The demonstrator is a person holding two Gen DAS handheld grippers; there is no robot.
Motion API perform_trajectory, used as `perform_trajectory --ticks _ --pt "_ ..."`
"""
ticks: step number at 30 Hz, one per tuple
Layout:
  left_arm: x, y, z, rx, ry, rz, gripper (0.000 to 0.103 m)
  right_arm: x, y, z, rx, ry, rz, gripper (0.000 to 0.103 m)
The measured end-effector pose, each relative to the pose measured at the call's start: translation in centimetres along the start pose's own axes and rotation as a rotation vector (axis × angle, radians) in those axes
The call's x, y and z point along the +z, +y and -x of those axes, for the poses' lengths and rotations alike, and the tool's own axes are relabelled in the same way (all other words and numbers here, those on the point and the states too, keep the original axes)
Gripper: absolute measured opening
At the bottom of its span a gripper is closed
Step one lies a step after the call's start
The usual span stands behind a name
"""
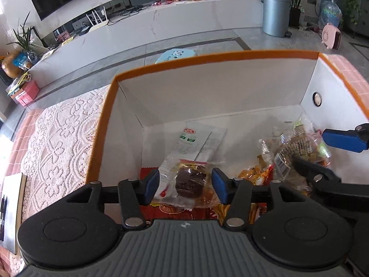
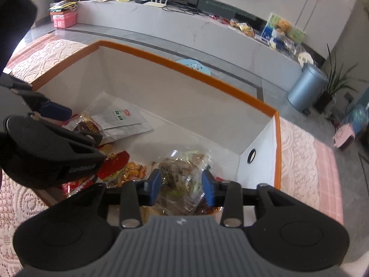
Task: Organize snacks
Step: 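Lower both snacks into the box and open both tools to release, then withdraw both tools from the box toward the remaining snacks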
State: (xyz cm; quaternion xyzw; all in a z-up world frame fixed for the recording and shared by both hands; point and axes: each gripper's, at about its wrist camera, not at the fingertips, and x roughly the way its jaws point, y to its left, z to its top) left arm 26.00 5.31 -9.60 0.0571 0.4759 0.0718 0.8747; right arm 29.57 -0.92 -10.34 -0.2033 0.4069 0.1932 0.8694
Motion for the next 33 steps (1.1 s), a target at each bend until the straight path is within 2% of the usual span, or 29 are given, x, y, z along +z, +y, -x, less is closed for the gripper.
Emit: perform_trajectory --ticks 4,6,10,14,18,27,33 --pt "0.0 0.1 1.4 -0.008 -0.035 -0.002 0.071 0.1 -0.2 1.0 -0.004 -0.008 -0.010 0.050" --pt "0.0 0.0 2.0 -0.002 -0.047 -0.008 0.072 0.0 -0.4 1.7 -0.007 -0.014 -0.023 0.058" --pt "-0.3 -0.1 3.8 0.018 -0.099 -0.020 0.072 -0.2 -0.9 3.2 0.010 -0.023 -0.055 0.062" --pt "-0.8 0.2 6.1 -0.001 -0.155 0.021 0.072 -0.7 -1.1 5.5 0.024 -0.053 -0.067 0.066" --pt "-1.5 0.4 8.5 -0.021 -0.214 0.032 0.072 -1.9 -0.8 8.1 0.021 -0.101 -0.075 0.078" --pt "-4.9 0.4 14.2 -0.054 -0.384 0.042 0.072 -5.9 0.5 14.2 0.009 -0.227 -0.118 0.081" --pt "-8.0 0.2 15.4 -0.054 -0.401 0.049 0.072 -9.2 1.7 17.6 -0.031 -0.303 -0.182 0.082"
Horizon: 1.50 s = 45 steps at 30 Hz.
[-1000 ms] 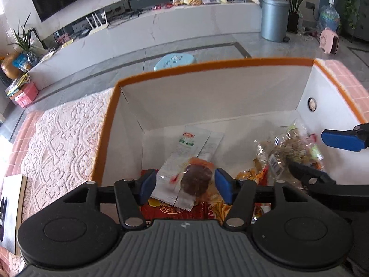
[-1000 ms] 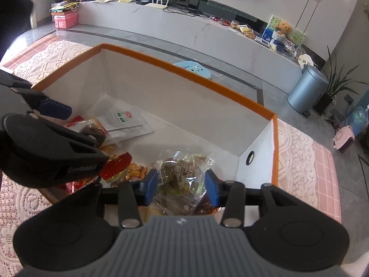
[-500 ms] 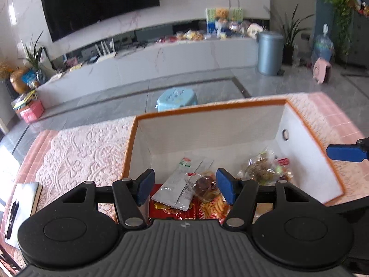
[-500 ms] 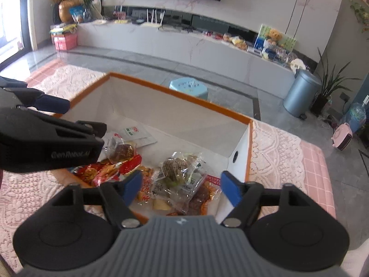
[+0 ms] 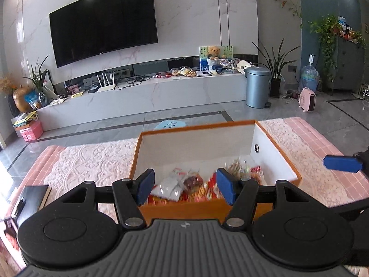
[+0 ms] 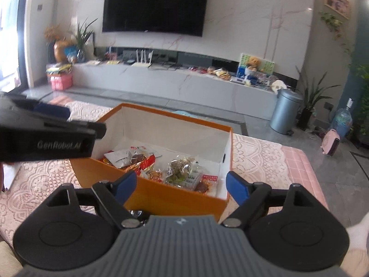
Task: Organize snacks
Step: 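Withdraw both tools from the box toward the remaining snacks, then grasp the black foil bag with the left tool while the right tool grasps the green sausage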
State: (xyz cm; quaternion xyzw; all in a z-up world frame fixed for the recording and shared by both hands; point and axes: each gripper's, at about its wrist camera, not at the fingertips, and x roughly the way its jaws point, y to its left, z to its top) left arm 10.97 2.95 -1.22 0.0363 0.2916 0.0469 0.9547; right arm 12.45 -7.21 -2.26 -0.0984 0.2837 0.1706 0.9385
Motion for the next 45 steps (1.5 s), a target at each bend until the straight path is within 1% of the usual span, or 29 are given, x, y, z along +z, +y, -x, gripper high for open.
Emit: perform_trajectory --ticks 5,12,14,19,23,26,33,39,45 --pt "-2.1 0.1 0.6 0.016 0.018 -0.012 0.072 -2.4 0.4 2.5 -0.031 -0.033 -0.053 0.082" --pt "-5.2 1.1 0.7 0.016 0.055 0.026 0.072 -5.5 1.0 3.8 -0.062 -0.064 -0.093 0.082" --pt "-6.2 1.2 0.3 0.018 0.080 0.031 0.072 -6.4 1.2 3.8 -0.071 -0.063 -0.105 0.082" --pt "-8.6 1.4 -0.1 -0.021 0.106 0.030 0.072 -8.6 1.2 2.8 -0.065 -0.046 -0.130 0.084" --pt "-10.1 1.2 -1.3 -0.039 0.151 0.022 0.072 -10.1 1.7 1.2 -0.067 -0.011 -0.102 0.084" --pt "-10.9 1.5 -2.0 -0.056 0.181 0.041 0.072 -11.1 2.2 0.2 -0.066 0.017 -0.072 0.084" --pt "-11.8 2.6 -2.9 -0.087 0.198 0.094 0.072 -12.5 2.5 -1.8 -0.066 0.069 -0.049 0.085" --pt "-12.0 3.5 -3.8 -0.154 0.218 0.157 0.072 -12.2 2.3 -3.3 -0.069 0.081 -0.058 0.085" --pt "-11.6 3.5 -4.8 -0.173 0.212 0.158 0.072 -11.7 2.1 -4.8 -0.026 0.098 -0.057 0.085"
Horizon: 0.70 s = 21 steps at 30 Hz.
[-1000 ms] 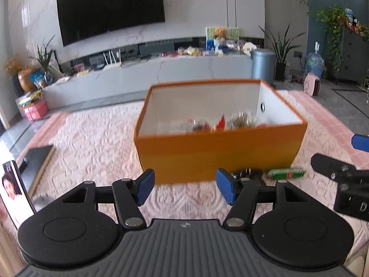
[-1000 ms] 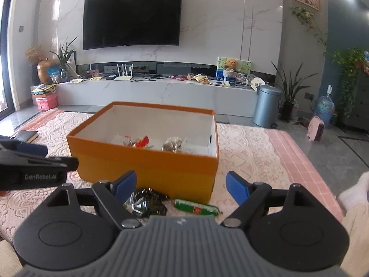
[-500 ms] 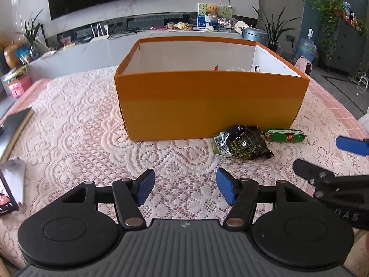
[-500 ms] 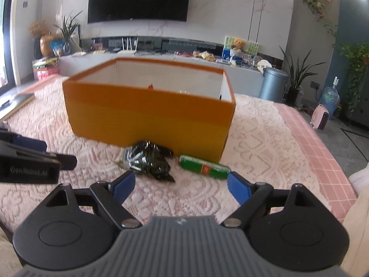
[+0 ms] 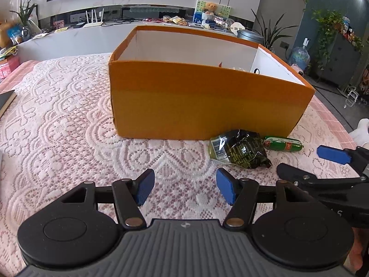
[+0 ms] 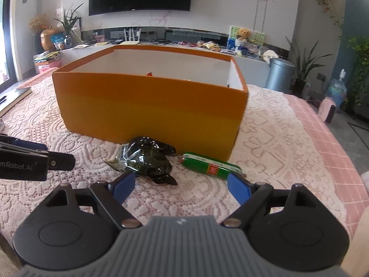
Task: Organize snacks
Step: 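Grasp the black foil bag with the left tool while the right tool grasps the green sausage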
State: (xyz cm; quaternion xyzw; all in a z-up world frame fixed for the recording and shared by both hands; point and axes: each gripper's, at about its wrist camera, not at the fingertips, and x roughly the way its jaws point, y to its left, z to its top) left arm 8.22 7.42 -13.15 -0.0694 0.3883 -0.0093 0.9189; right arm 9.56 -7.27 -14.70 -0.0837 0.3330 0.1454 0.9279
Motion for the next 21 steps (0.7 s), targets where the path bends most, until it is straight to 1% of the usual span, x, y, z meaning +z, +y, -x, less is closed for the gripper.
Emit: perform_trajectory --ticks 5,8,12,13,15,17,18,21 --pt "0.5 -0.5 -1.0 -0.020 0.006 -0.014 0.072 0.6 0.0 -1.4 0.015 0.012 0.019 0.085" --pt "0.9 -1.1 -1.5 -0.055 0.006 -0.016 0.072 1.0 -0.3 -2.0 0.007 0.009 0.025 0.084" --pt "1.4 -1.9 -1.8 -0.117 -0.009 -0.002 0.072 1.3 -1.6 -2.4 -0.017 0.004 -0.011 0.083" --pt "1.6 -2.1 -2.0 -0.133 -0.010 0.000 0.072 1.4 -1.9 -2.4 -0.026 0.003 -0.018 0.082" --pt "2.0 -2.9 -2.5 -0.149 -0.004 -0.009 0.072 1.5 -2.5 -2.8 -0.042 0.006 -0.020 0.076" --pt "2.5 -3.7 -3.0 -0.157 0.006 -0.028 0.072 1.7 -2.9 -3.2 -0.061 0.014 0.002 0.074" --pt "2.7 -4.1 -3.3 -0.163 0.011 -0.034 0.072 1.8 -3.0 -3.3 -0.066 0.017 0.017 0.071" --pt "3.4 -5.1 -4.3 -0.183 0.049 -0.024 0.065 2.2 -3.2 -3.5 -0.044 0.020 0.111 0.066"
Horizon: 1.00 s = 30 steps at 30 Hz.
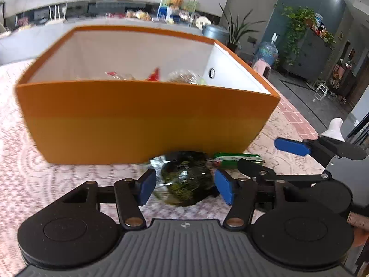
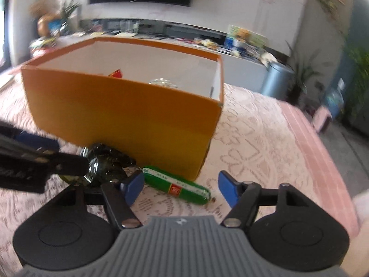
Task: Organize snacks
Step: 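Grasp the black foil bag with the left tool while the right tool grasps the green sausage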
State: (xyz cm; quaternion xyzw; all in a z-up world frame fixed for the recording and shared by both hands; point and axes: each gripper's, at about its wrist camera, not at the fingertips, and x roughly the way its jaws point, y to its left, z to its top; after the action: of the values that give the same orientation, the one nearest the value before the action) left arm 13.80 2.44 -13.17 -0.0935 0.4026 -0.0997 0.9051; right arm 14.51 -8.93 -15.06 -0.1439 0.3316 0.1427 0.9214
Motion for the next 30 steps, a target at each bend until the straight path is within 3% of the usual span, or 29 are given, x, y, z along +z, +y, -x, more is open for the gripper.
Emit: perform_trajectory --ticks 7,11,15,24,30 --pt "1.1 -0.5 -2.6 0.004 0.109 0.105 0.059 -0.1 -1.5 -1.5 0.097 0.028 0.057 0.055" --pt "1.5 -0.8 -3.7 0.070 0.155 0.136 0.060 -0.8 -2.6 -3.2 0.131 0.061 0.013 0.058" --pt "1.8 -0.9 -4.3 0.089 0.163 0.166 0.061 -0.7 -3.0 -3.8 0.153 0.070 -0.022 0.061" --pt "2.4 -2.6 -5.8 0.159 0.188 0.120 0.075 -1.1 -2.4 -1.9 0.164 0.094 -0.027 0.026" --pt "2.5 -3.9 -7.0 0.244 0.189 0.053 0.083 -1.5 -2.6 -1.0 0.196 0.102 -0.068 0.026"
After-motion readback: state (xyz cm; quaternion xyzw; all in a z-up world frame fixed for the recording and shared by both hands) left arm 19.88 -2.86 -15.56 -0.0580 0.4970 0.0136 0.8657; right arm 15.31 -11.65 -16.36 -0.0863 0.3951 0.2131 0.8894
